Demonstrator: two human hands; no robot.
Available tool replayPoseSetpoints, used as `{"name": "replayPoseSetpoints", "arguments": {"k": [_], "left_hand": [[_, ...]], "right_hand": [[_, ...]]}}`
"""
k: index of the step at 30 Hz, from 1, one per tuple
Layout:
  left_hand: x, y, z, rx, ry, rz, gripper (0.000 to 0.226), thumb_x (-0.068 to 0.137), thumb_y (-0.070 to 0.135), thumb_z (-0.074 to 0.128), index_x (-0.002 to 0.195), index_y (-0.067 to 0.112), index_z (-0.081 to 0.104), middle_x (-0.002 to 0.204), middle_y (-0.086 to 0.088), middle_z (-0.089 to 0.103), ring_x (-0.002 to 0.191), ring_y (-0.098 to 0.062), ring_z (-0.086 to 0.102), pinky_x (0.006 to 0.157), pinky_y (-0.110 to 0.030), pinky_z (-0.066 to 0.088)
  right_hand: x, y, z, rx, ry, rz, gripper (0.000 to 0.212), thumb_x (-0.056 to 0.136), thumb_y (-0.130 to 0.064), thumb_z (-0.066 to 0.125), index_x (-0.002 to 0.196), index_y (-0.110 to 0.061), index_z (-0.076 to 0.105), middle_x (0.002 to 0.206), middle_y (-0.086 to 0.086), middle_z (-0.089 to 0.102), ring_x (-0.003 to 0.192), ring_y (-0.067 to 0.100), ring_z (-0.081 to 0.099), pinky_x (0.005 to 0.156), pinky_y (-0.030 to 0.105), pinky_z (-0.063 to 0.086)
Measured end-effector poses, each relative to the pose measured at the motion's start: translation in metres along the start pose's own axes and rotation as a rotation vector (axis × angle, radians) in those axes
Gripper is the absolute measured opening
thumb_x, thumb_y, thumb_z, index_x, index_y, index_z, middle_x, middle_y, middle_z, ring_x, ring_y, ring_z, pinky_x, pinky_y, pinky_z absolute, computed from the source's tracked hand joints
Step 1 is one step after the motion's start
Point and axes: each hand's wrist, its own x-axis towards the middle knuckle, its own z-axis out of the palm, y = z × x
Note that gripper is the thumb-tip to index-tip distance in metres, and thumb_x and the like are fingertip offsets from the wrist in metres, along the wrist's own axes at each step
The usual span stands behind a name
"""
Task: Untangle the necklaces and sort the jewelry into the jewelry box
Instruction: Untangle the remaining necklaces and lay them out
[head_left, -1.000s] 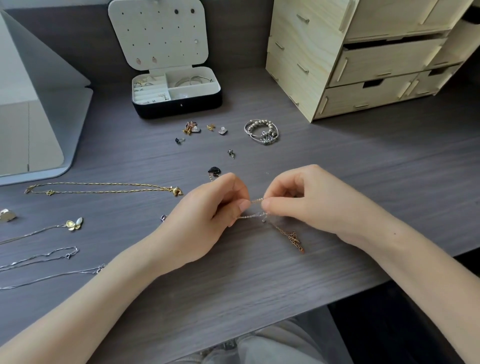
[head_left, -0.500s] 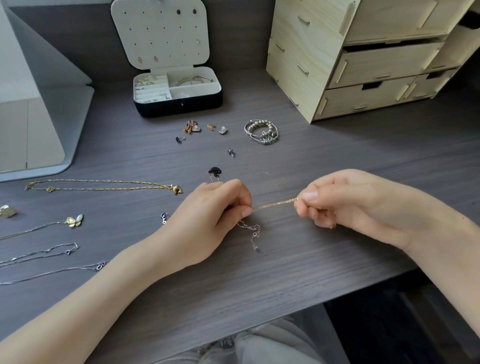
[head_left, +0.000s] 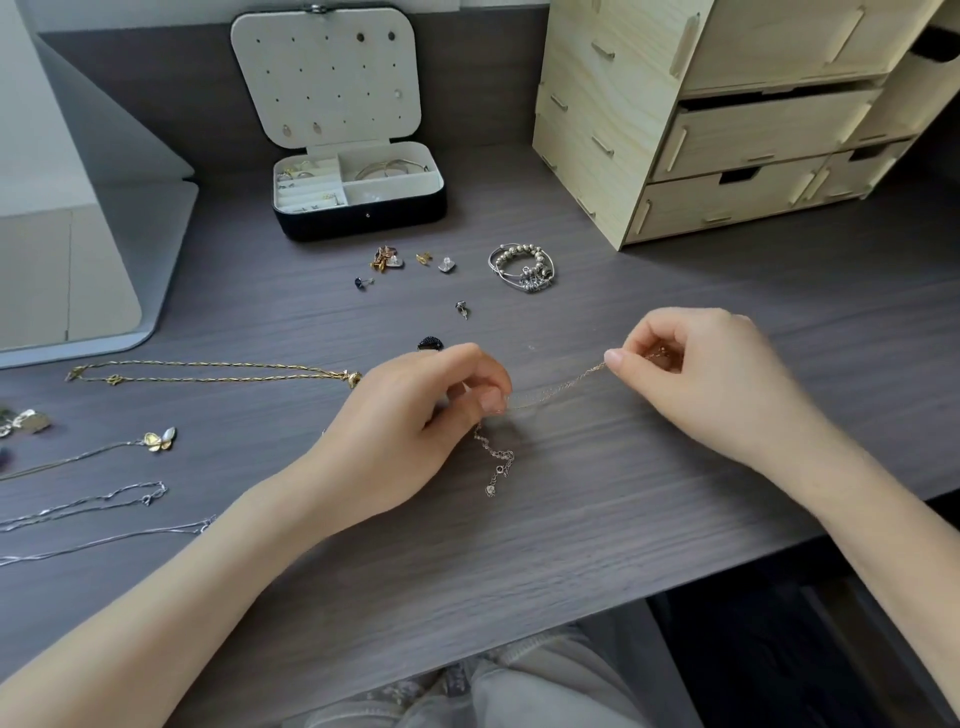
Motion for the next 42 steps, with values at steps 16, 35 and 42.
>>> {"name": "replayPoseSetpoints", "arguments": {"k": [16,35,42], "left_hand": [[-0.018,-0.018,-0.013,0.29,0.028,0.007,0.018,0.082,0.028,0.056,0.094,0.027,0.07,0.084,0.015,0.053,0.076,-0.004,0.045,0.069,-0.005,0.033],[-0.022,-0.018,-0.016,0.283,-0.003,-0.02,0.021,0.084,0.018,0.05,0.094,0.024,0.068,0.084,0.011,0.051,0.076,-0.009,0.041,0.067,-0.012,0.03],[-0.022,-0.019,-0.015,0.28,0.028,-0.047,0.022,0.084,0.017,0.048,0.093,0.021,0.068,0.084,0.011,0.049,0.075,-0.006,0.038,0.07,-0.006,0.032]], "right_hand": [[-0.025,-0.027,0.041,0.043,-0.27,-0.608,0.02,0.081,-0.044,0.047,0.076,-0.028,0.058,0.075,-0.016,0.049,0.075,0.007,0.042,0.072,0.018,0.029],[0.01,-0.046,0.02,0.041,-0.371,-0.499,0.006,0.08,-0.031,0.068,0.077,-0.03,0.064,0.067,-0.013,0.057,0.068,0.006,0.051,0.061,0.015,0.035],[0.015,-0.056,0.034,-0.048,-0.423,-0.467,0.011,0.083,-0.03,0.063,0.074,-0.03,0.059,0.068,-0.011,0.058,0.065,0.001,0.049,0.061,0.012,0.034]]}}
